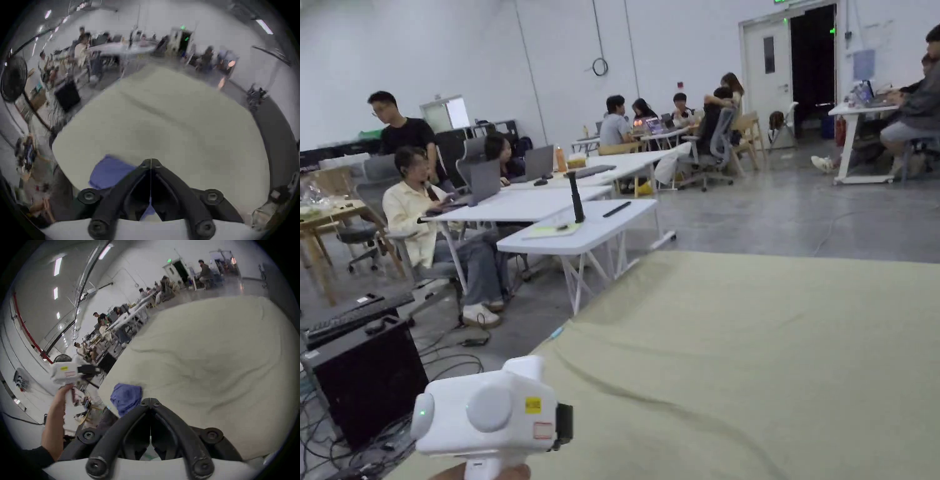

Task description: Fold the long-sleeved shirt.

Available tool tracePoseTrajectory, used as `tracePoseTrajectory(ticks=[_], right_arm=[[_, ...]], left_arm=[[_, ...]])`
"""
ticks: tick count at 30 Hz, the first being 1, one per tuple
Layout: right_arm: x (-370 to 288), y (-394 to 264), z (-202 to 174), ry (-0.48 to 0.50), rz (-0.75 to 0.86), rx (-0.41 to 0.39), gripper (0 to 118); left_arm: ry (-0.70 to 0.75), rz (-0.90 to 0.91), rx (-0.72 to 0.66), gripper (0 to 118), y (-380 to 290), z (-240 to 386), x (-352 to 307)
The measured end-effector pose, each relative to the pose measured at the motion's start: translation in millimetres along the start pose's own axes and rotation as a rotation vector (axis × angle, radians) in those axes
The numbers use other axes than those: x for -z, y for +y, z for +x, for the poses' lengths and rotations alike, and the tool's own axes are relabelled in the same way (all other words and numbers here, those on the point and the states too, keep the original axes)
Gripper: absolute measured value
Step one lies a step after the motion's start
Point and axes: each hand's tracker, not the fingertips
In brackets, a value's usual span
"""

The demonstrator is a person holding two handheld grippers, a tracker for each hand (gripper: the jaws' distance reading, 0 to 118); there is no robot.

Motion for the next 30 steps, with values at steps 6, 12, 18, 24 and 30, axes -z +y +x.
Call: tracePoseTrajectory(ticks=[6, 12, 18, 24, 30], right_arm=[[-111.9, 17.0, 40.3, -0.224, 0.307, -0.085, 0], [-228.0, 6.3, 78.8, -0.371, 0.496, -0.120, 0], [-289.5, 2.8, 110.2, -0.515, 0.567, -0.148, 0], [-292.1, -0.2, 110.2, -0.517, 0.588, -0.158, 1], [-283.1, 4.6, 95.7, -0.530, 0.579, -0.136, 117]], left_arm=[[-0.184, 0.337, 0.168, 0, -11.5, 166.8, -99.6], [-0.446, 0.414, 0.226, 0, -55.6, 302.7, -144.1], [-0.533, 0.383, 0.251, 0, -99.0, 383.8, -151.9], [-0.461, 0.408, 0.276, 0, -112.7, 390.1, -160.2], [-0.334, 0.494, 0.266, 70, -105.3, 360.5, -173.1]])
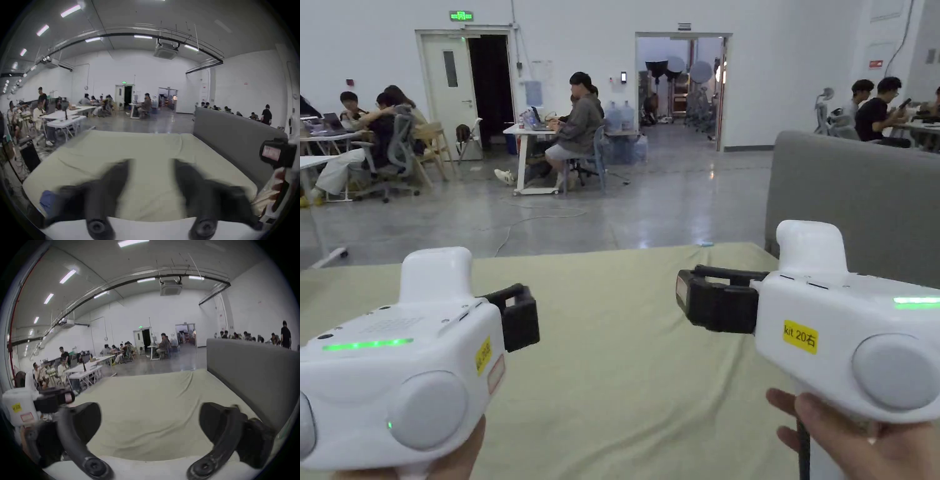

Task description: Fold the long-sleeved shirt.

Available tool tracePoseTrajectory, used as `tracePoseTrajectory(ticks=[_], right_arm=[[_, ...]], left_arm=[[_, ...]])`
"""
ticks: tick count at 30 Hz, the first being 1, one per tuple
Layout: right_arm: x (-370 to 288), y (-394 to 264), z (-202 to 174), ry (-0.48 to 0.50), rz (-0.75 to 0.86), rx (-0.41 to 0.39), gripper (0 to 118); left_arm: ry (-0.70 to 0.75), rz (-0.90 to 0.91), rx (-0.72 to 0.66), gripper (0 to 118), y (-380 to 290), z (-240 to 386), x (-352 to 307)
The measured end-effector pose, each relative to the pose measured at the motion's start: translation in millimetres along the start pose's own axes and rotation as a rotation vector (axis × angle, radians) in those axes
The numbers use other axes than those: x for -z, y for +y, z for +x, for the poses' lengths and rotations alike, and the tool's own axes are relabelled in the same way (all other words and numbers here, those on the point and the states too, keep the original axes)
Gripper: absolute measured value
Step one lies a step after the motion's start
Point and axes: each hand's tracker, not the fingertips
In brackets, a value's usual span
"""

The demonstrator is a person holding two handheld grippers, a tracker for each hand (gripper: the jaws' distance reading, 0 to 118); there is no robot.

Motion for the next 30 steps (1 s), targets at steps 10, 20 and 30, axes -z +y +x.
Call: tracePoseTrajectory(ticks=[10, 20, 30], right_arm=[[16.7, -14.3, -65.9, -0.321, -0.040, -0.291, 118], [0.8, -4.2, -65.5, -0.091, -0.018, -0.160, 118], [1.4, -1.0, -66.7, -0.078, -0.020, -0.134, 118]], left_arm=[[0.031, 0.020, -0.011, 118, 3.5, -24.4, -25.1], [0.037, -0.006, -0.017, 118, -0.9, -33.1, -26.6], [0.037, 0.010, -0.026, 118, 5.6, -39.2, -32.3]])
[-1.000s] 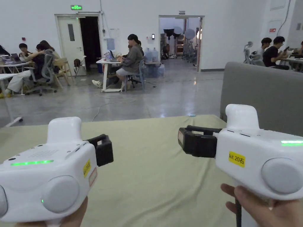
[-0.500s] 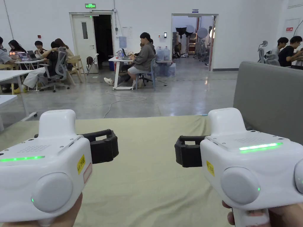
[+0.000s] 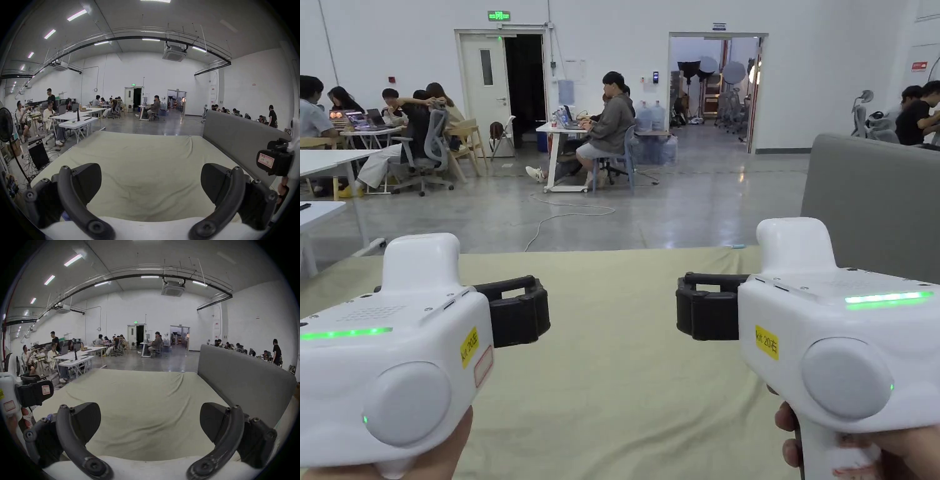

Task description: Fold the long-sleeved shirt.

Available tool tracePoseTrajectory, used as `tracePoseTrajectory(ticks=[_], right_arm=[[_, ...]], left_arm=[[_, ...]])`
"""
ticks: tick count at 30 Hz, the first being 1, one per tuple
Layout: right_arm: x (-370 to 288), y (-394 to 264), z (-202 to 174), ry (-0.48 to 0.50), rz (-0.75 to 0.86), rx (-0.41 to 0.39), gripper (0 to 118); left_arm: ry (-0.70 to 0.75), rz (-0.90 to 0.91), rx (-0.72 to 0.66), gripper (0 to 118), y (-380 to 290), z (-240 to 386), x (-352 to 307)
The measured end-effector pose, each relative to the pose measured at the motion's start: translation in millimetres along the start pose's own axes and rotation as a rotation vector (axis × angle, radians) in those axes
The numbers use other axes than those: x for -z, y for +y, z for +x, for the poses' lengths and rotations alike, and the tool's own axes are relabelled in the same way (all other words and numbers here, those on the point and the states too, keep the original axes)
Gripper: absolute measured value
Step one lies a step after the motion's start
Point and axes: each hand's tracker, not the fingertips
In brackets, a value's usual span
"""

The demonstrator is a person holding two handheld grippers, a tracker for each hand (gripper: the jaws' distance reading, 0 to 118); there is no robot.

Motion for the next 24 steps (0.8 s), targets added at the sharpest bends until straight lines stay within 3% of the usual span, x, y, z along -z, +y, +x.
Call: tracePoseTrajectory(ticks=[24], right_arm=[[0.8, 0.0, -4.1, -0.001, 0.007, 0.001, 118]], left_arm=[[-0.035, -0.023, -0.020, 118, -3.5, -3.4, 0.5]])
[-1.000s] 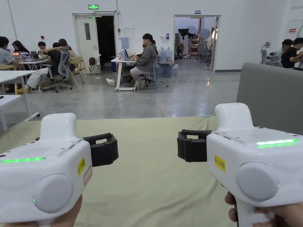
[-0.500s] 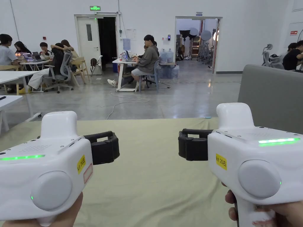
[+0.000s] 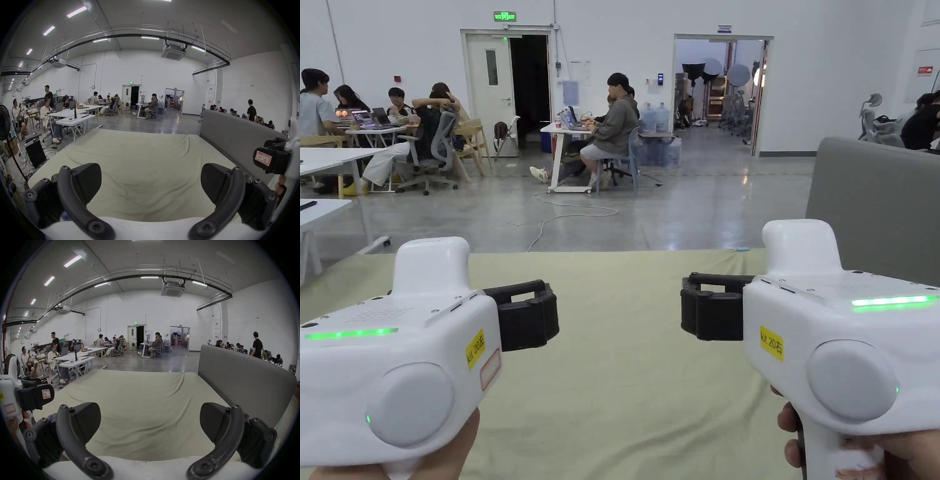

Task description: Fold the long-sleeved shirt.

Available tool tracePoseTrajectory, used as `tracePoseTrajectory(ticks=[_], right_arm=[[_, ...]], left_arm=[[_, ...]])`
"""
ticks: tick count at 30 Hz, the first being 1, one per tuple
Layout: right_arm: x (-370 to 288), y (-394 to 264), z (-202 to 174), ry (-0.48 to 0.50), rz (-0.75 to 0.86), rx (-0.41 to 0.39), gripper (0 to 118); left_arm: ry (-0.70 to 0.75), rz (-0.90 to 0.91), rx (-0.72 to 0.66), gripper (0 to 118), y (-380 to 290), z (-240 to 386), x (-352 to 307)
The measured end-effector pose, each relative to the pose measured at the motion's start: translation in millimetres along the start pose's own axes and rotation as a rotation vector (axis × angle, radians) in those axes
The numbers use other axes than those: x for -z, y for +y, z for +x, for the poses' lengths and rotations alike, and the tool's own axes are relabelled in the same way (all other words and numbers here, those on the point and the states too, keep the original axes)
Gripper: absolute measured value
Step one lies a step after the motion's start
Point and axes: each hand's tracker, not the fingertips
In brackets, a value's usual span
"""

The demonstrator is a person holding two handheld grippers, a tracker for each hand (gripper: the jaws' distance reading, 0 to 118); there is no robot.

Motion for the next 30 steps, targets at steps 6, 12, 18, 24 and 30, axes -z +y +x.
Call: tracePoseTrajectory(ticks=[6, 12, 18, 24, 30], right_arm=[[0.1, 0.8, -0.1, 0.006, 0.003, 0.004, 118], [0.4, 2.0, 0.6, 0.010, 0.006, 0.009, 118], [2.0, 1.2, 0.8, 0.015, 0.003, 0.020, 118], [3.8, -1.0, 1.5, 0.020, -0.004, 0.024, 118], [6.8, -2.5, 3.0, 0.024, -0.014, 0.034, 118]], left_arm=[[0.003, 0.001, -0.005, 118, 0.7, -0.9, 0.4], [0.008, -0.001, -0.007, 118, 1.1, -2.1, 0.3], [0.011, 0.009, -0.027, 118, 1.4, -3.5, -1.9], [0.008, 0.003, -0.019, 118, 0.5, -3.0, -1.5], [-0.002, -0.011, -0.018, 118, -3.2, -0.8, 1.3]])
